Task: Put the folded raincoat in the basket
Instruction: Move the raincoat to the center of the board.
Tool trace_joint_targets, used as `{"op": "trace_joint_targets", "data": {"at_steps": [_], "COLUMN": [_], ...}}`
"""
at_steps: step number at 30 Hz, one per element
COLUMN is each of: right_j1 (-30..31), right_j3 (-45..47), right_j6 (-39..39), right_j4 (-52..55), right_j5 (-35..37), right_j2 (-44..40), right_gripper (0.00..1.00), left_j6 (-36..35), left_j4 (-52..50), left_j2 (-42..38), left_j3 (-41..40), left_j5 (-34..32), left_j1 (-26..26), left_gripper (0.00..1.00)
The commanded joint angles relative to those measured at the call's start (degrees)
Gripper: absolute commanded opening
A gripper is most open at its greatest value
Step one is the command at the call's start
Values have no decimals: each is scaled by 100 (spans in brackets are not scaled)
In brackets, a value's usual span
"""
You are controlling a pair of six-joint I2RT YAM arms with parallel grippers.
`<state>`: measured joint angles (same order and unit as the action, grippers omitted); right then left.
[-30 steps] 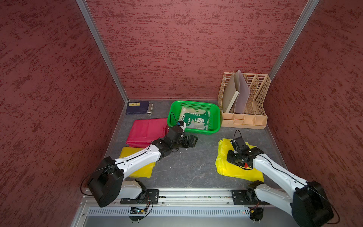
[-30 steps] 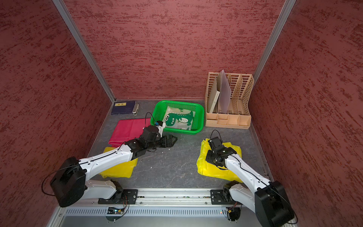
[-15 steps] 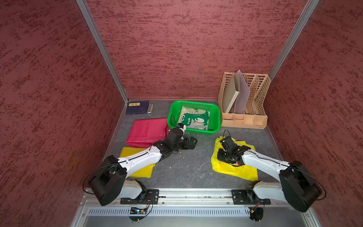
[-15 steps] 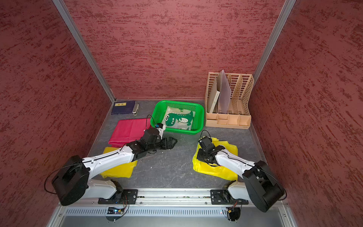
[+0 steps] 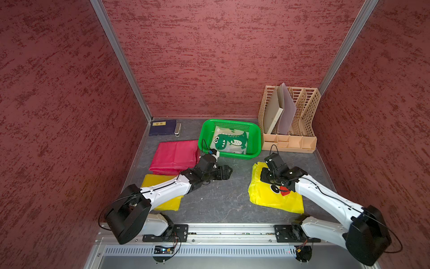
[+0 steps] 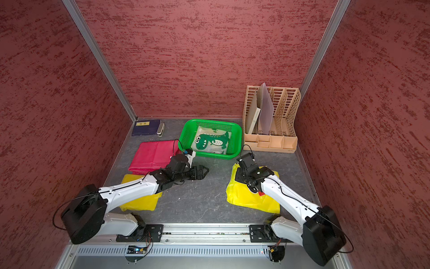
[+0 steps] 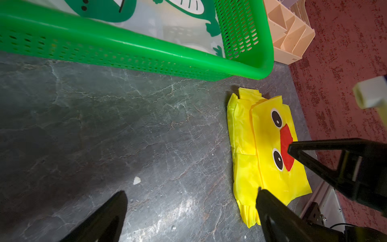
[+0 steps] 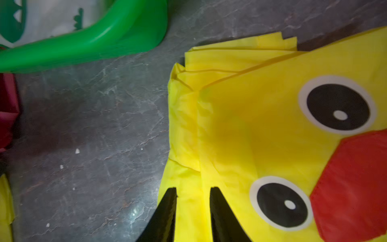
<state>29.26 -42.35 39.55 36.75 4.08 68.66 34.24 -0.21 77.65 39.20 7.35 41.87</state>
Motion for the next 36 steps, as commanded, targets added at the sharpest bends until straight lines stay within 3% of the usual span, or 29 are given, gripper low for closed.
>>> {"op": "trace_joint_targets", "data": {"at_steps": [1, 6, 16, 36], "right_j1": [-167, -171, -38, 1842], "right_j3": [100, 244, 429, -228], "right_j6": [-215, -40, 43, 1693], "right_j4": [-241, -932, -1327, -2097], "right_j5": [-180, -436, -721, -549], "right_j2": [450, 969, 1581, 2205], "right_gripper": [29, 26, 26, 26], "left_j6": [51, 110, 289, 276], "left_j4": [196, 227, 270, 219], "left_j2": [-57, -31, -232, -758], "left_j3": [-53, -84, -393, -969], "left_j5": [93, 14, -171, -40], "left_j1": [45, 46, -177, -276], "left_gripper": [100, 100, 100, 100]}}
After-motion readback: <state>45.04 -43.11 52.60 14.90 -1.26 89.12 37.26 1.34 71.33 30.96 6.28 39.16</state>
